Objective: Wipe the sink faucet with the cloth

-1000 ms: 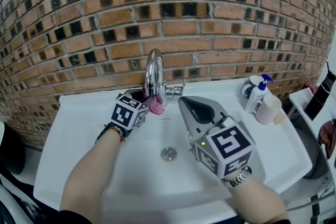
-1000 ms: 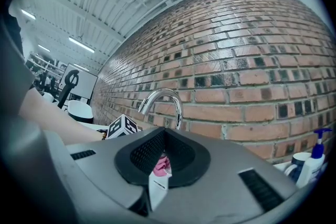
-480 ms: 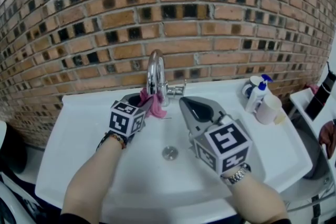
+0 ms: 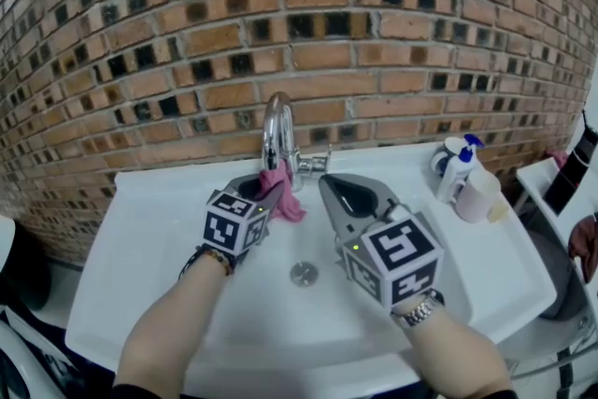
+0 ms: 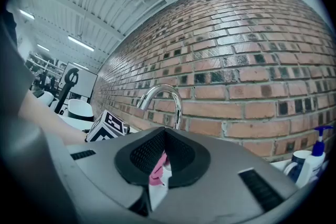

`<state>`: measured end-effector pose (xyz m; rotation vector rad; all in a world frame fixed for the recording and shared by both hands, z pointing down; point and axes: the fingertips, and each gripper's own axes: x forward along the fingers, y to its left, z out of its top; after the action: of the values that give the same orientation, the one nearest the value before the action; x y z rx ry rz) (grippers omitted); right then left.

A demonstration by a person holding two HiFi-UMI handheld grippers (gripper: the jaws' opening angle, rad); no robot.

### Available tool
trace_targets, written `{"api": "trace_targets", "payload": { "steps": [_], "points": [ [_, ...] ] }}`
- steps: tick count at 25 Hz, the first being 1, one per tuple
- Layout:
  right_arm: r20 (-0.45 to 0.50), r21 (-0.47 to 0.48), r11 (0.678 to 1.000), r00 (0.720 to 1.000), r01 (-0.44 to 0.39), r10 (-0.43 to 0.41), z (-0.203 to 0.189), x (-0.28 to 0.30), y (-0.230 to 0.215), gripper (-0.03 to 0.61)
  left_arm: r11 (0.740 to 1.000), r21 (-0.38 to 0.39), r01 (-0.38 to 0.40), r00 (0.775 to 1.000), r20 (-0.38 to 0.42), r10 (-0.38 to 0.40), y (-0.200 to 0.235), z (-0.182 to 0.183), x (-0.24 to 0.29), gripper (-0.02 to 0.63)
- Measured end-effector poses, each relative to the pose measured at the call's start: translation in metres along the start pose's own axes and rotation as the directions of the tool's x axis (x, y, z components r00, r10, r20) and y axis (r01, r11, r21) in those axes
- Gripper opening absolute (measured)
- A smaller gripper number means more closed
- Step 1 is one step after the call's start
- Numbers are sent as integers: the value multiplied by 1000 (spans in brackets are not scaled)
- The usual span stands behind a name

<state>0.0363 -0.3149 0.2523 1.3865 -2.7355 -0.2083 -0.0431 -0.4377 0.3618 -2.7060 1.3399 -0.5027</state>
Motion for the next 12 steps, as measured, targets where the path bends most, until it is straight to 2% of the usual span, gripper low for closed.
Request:
{"api": "trace_targets", "payload": {
  "steps": [5, 12],
  "points": [
    [3, 0, 1000, 1000, -3, 3, 1, 0, 0, 11, 999, 37, 7, 1000, -8, -7, -9, 0, 3, 104],
    [8, -1, 1000, 1000, -5, 5, 3, -1, 2, 11, 998, 50, 23, 1000, -5, -23, -20, 7, 5, 103]
  ]
}}
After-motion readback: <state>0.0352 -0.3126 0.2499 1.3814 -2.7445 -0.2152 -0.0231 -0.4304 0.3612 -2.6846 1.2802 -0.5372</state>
